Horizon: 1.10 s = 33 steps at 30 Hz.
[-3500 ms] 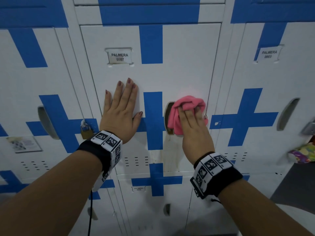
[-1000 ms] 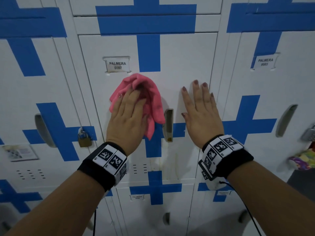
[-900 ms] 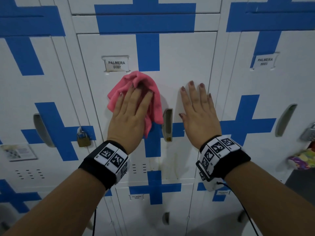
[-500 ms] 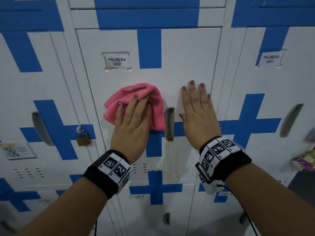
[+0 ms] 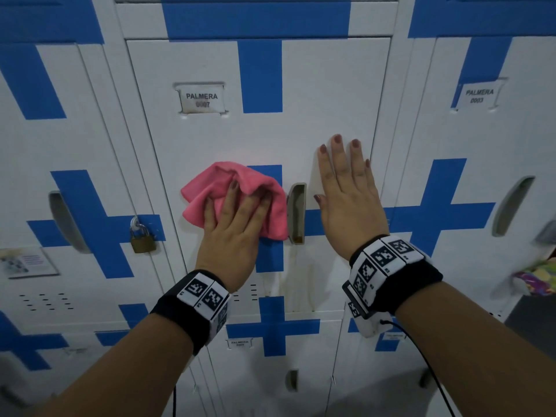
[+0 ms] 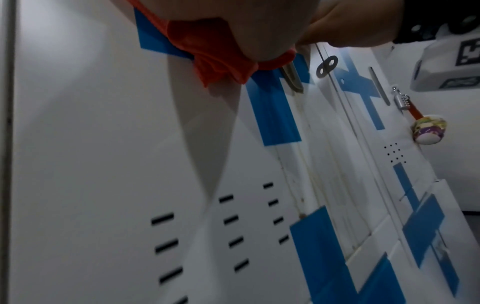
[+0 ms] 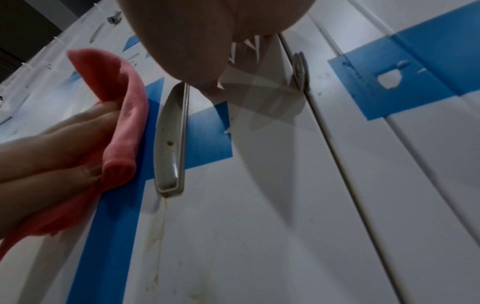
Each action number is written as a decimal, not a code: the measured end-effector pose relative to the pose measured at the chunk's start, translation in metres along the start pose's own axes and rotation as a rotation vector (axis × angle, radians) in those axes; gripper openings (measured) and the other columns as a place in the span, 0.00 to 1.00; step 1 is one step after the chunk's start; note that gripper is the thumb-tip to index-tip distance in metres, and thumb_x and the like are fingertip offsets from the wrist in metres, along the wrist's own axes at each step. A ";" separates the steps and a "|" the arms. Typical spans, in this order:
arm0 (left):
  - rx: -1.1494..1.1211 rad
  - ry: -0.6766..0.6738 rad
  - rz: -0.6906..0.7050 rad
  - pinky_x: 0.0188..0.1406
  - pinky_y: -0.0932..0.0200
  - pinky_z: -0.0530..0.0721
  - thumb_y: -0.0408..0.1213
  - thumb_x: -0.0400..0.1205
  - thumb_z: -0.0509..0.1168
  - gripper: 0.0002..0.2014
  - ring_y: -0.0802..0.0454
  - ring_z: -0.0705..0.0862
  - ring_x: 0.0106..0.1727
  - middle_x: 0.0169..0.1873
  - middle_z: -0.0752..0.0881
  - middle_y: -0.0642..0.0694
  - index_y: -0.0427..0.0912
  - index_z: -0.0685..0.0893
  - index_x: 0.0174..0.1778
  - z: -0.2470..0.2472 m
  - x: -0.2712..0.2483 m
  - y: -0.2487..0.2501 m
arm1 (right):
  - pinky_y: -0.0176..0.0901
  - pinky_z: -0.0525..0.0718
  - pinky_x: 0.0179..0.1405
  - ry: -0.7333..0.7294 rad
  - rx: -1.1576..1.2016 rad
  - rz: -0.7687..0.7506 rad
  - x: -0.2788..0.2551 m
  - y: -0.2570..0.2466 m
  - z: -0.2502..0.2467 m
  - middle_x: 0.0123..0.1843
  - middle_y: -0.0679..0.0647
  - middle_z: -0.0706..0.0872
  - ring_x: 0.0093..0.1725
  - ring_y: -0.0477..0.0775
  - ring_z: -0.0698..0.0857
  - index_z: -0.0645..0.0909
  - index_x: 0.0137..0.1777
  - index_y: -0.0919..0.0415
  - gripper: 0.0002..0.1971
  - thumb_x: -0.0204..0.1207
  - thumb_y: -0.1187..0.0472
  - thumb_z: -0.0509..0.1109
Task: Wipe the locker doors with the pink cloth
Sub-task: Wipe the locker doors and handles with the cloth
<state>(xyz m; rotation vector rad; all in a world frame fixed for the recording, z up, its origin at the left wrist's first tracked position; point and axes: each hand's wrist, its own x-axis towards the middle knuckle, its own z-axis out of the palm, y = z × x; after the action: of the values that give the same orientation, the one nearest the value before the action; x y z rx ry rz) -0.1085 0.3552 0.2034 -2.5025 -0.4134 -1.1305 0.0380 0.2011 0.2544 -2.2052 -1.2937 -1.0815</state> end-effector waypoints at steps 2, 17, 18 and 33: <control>0.015 -0.002 0.002 0.73 0.26 0.43 0.33 0.76 0.59 0.36 0.35 0.47 0.82 0.81 0.55 0.47 0.48 0.55 0.81 0.006 -0.008 0.002 | 0.56 0.43 0.81 0.000 0.005 -0.006 0.000 0.000 0.000 0.85 0.56 0.38 0.83 0.61 0.37 0.40 0.83 0.59 0.37 0.82 0.63 0.60; 0.087 -0.215 0.148 0.76 0.30 0.43 0.31 0.65 0.71 0.56 0.39 0.40 0.83 0.83 0.52 0.45 0.49 0.41 0.83 0.041 -0.077 0.017 | 0.55 0.42 0.81 0.004 0.005 -0.005 0.000 0.000 0.000 0.85 0.57 0.40 0.83 0.61 0.39 0.41 0.83 0.60 0.35 0.83 0.61 0.58; 0.081 -0.205 0.136 0.77 0.29 0.43 0.32 0.66 0.72 0.55 0.40 0.40 0.83 0.83 0.48 0.46 0.50 0.43 0.83 0.038 -0.074 0.019 | 0.55 0.42 0.81 0.004 0.003 -0.006 0.000 0.000 -0.001 0.85 0.57 0.40 0.83 0.61 0.39 0.41 0.84 0.60 0.35 0.83 0.60 0.58; 0.095 -0.170 0.045 0.79 0.36 0.37 0.49 0.69 0.72 0.56 0.42 0.37 0.82 0.82 0.39 0.44 0.40 0.38 0.82 0.033 -0.039 0.027 | 0.55 0.44 0.82 0.025 0.022 -0.013 -0.009 -0.003 0.001 0.85 0.56 0.41 0.83 0.59 0.40 0.42 0.84 0.59 0.36 0.82 0.64 0.59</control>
<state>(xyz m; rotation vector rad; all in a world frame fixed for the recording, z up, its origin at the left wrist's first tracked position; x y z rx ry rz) -0.1012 0.3409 0.1479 -2.5196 -0.4424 -0.8641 0.0337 0.1981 0.2471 -2.1634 -1.3047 -1.0905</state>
